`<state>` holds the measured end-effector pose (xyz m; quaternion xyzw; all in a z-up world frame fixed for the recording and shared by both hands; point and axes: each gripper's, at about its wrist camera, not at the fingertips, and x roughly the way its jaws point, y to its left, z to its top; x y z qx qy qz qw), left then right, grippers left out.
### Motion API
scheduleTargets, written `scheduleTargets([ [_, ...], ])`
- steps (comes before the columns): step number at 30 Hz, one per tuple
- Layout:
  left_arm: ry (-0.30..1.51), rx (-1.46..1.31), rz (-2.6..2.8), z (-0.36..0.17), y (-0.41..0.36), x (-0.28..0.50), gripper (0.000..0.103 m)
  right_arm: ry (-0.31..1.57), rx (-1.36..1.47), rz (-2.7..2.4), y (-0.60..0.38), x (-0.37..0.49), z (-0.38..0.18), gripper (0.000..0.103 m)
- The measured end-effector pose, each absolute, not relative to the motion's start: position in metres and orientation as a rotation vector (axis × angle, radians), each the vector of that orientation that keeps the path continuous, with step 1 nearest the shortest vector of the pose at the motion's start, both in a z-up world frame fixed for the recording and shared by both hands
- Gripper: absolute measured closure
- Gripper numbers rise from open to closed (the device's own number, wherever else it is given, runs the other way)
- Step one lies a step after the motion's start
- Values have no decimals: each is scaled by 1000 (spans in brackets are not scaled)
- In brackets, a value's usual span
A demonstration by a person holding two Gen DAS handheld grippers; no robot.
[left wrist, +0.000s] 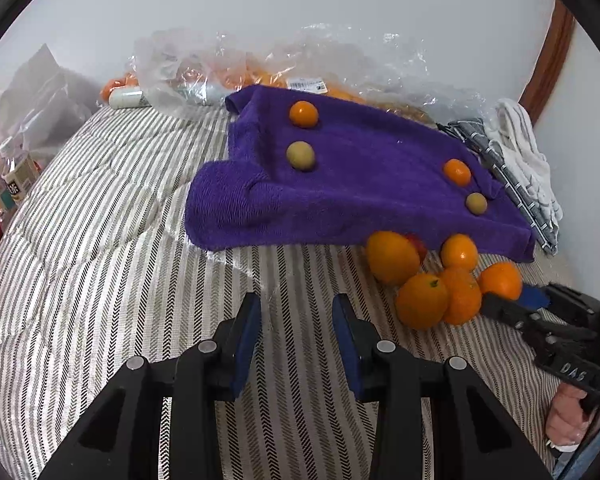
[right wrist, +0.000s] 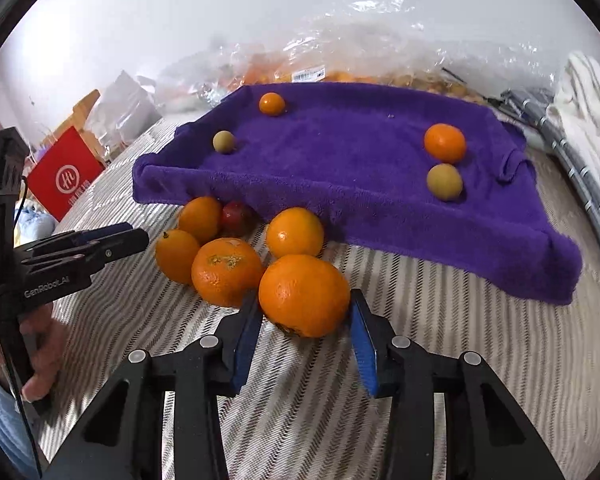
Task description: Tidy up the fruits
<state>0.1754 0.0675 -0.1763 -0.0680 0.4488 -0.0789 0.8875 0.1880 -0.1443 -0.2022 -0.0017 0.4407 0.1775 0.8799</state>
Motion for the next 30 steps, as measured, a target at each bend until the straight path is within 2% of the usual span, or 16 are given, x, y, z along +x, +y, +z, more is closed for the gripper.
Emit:
scheduleTargets([
  [3, 936, -139, -168, -177, 67, 175, 66, 876, 3, 352, -158, 187, -192, 60],
  [7, 939, -134, -201, -177, 65, 176, 56, 816, 20, 309, -180, 194, -182, 60],
  [10, 945, -106, -212, -177, 61, 176, 53, 796, 29, 282, -194, 200, -182, 60],
  [15, 941, -274, -445, -172, 64, 170, 53, 803, 95, 279, -209, 206, -189, 60],
  [20, 908, -64, -422, -169, 30, 163, 54, 806, 62, 252, -208, 202, -195, 60],
  [28, 907, 34, -374, -169, 3, 179, 54, 806, 112, 236, -220, 200, -195, 60],
  [30, 911, 20, -392, -170, 3, 179, 58, 812, 127, 233, -223, 201, -196, 60],
])
